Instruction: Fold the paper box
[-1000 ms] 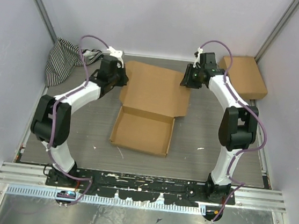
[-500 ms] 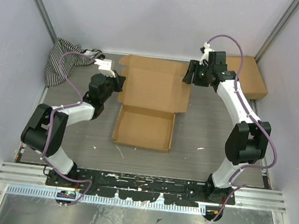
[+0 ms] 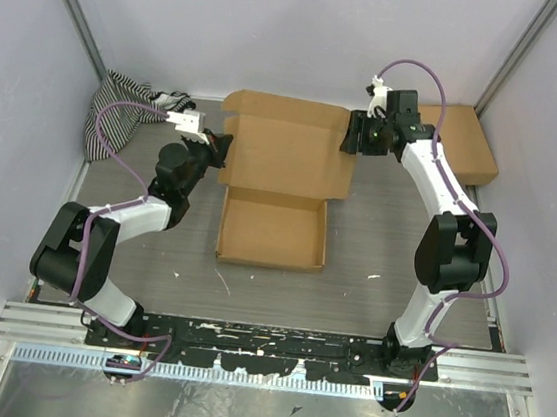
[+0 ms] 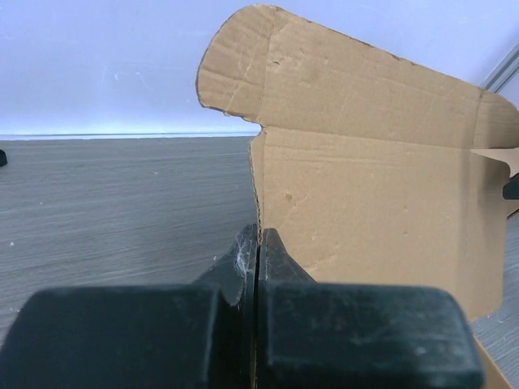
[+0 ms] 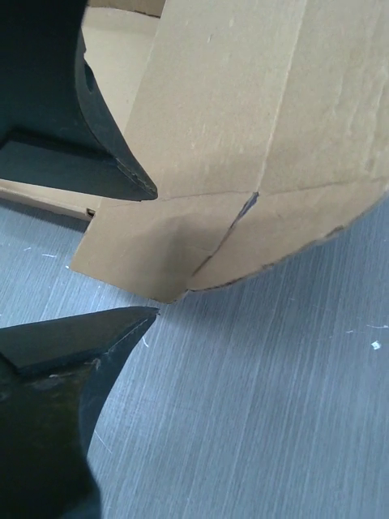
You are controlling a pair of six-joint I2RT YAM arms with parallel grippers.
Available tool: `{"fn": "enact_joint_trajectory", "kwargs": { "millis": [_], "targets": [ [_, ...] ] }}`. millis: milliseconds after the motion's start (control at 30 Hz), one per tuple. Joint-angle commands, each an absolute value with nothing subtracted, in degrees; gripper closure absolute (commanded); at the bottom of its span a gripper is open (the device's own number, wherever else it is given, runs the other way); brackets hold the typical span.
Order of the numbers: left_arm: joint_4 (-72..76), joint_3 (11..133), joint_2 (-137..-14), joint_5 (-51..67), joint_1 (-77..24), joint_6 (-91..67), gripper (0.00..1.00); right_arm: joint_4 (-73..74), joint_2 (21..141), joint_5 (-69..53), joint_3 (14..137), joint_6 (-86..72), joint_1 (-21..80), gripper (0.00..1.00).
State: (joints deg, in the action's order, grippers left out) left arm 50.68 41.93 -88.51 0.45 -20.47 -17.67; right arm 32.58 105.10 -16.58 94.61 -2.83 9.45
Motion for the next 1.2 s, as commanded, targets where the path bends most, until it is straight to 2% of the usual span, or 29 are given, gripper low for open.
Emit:
{"fn": "enact_joint_trajectory", "kwargs": {
  "millis": [0, 533, 667, 867, 1167],
  "targets": [
    [55.54, 41.07, -86.63, -0.24, -20.49, -16.26, 1.00, 31.64, 104.49, -16.00, 99.14, -0.56, 9.05, 0.40],
    [60.21, 39.61, -86.78, 0.38, -20.49, -15.67, 1.00, 32.34, 109.71, -19.74, 105.43, 3.20, 7.30, 0.41],
    [60.09, 39.78, -86.91, 0.51, -20.52, -15.78, 1.00, 32.33, 110.83, -25.18, 106.17, 3.53, 5.81, 0.41],
    [59.09, 40.74, -87.26, 0.51, -20.55, -16.08, 1.00, 31.94, 110.13, -41.30, 103.81, 3.83, 5.95, 0.51],
    [58.70, 41.04, -87.28, 1.42, -20.50, -16.09, 1.00, 33.40, 109.73, -43.06, 104.47, 3.27, 6.96, 0.59]
  ]
}}
